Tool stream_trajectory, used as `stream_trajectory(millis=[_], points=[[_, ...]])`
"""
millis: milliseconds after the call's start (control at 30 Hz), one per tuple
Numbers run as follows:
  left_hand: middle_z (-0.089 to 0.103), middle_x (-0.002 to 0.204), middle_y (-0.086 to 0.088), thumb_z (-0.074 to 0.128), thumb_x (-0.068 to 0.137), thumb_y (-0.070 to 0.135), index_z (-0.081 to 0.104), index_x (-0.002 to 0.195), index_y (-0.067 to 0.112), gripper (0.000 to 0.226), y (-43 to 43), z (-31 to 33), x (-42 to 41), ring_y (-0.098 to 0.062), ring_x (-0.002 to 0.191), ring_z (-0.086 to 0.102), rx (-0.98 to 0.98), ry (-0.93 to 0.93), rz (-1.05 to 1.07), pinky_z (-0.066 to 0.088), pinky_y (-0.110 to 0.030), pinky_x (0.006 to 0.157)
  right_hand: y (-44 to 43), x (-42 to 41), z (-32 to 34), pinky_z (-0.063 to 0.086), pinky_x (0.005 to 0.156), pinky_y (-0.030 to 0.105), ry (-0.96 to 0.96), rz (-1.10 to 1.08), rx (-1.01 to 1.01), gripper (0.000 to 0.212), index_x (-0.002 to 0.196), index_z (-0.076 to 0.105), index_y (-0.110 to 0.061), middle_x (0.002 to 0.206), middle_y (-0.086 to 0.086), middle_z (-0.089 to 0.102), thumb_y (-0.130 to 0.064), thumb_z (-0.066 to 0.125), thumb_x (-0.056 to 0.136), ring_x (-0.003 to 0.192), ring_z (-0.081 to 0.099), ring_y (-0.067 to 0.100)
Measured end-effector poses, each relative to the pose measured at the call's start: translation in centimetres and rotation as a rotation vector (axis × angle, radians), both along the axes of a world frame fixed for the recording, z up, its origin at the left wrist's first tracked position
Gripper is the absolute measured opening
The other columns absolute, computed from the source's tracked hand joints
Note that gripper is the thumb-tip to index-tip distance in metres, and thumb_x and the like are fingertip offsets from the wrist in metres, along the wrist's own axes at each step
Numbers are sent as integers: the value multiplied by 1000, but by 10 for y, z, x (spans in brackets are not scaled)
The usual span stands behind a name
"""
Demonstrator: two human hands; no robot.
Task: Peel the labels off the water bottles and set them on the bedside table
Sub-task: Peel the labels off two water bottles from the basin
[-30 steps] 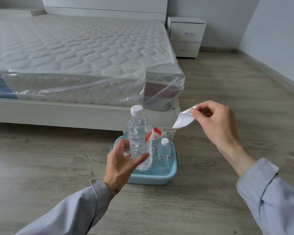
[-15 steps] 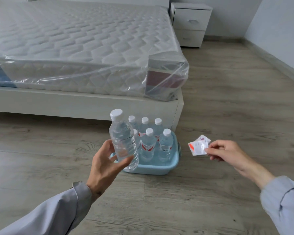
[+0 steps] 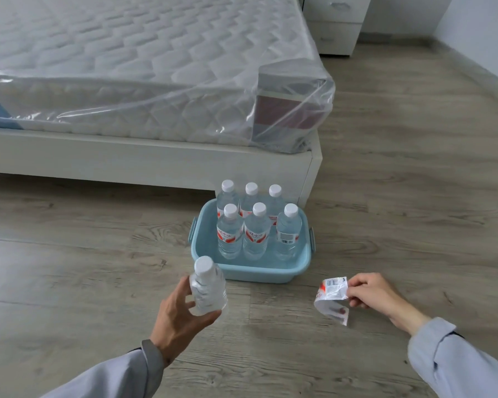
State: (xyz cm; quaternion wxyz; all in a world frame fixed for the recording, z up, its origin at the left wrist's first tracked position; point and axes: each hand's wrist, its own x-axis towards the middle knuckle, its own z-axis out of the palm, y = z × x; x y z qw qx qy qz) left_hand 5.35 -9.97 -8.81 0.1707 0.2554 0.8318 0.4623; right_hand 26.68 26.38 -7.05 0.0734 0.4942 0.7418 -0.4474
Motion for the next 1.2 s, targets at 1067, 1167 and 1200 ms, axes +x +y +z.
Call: stream_trajectory(millis=[1067, 1167, 1200], points=[[72, 107, 5, 96, 66, 30, 57, 118, 23, 65, 6, -43, -12, -20, 98, 69, -139, -76, 88, 58, -45, 85, -20, -160, 35, 49, 73, 30, 463, 166, 489, 36, 116, 72, -14, 107, 1, 66, -20, 87, 83, 67, 60, 2], [71, 109, 8, 89, 63, 43, 57, 119, 26, 67, 6, -39, -12, -17, 101, 68, -134, -82, 76, 58, -43, 87, -17, -163, 33, 42, 72, 28, 455, 155, 517, 31, 110, 74, -13, 103, 3, 68, -20, 87, 83, 66, 57, 5], [71, 110, 9, 88, 64, 44, 57, 120, 27, 67, 5, -38, -11, -17, 102, 68, -137, -78, 68, 58, -43, 88, -17, -163, 34, 41, 72, 28, 454, 153, 524, 30, 109, 74, -12, 103, 4, 69, -20, 87, 83, 68, 58, 10]])
